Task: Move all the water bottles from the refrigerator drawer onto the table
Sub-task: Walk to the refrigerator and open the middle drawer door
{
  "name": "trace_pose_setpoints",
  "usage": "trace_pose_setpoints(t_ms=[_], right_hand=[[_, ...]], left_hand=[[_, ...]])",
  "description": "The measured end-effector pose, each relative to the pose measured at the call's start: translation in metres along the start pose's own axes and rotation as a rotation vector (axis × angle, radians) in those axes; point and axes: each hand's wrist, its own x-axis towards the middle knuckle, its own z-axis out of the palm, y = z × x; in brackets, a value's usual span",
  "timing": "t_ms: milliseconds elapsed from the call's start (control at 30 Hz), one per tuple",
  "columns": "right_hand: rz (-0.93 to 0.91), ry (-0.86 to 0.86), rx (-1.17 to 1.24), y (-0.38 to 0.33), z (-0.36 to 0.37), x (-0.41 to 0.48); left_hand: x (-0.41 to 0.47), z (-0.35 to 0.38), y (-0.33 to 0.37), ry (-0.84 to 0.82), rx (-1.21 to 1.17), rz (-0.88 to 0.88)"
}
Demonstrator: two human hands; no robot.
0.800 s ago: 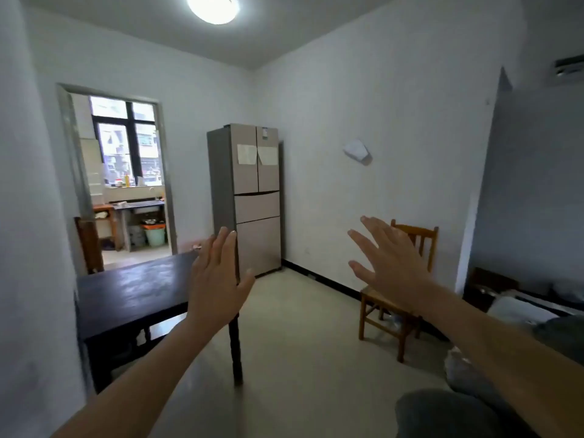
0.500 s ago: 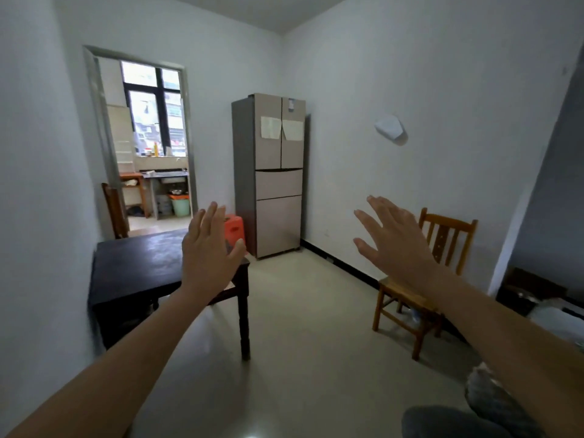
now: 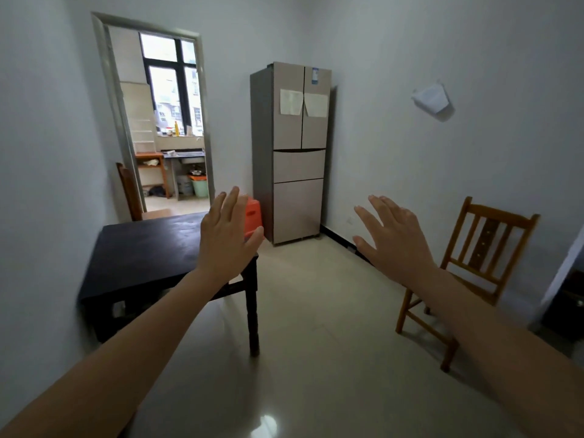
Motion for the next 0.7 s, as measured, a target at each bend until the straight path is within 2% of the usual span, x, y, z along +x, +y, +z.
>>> trace_pose_setpoints(t_ms=[367,567,700], right_hand=[[0.091,-0.081,-0.095,0.109,0.102,0.062],[0.156,-0.166,-0.127,0.171,0.152,0.072],[0.124,-0.155,-0.138,0.208,0.177,0.081]], left_hand=[[0.152,0.15,0.005,0.084,-0.136,0.011],[0.192,0.23,0.023,-0.01,-0.151,0.093],[0.214,0.27,0.032,-0.034,-0.132,0.092]])
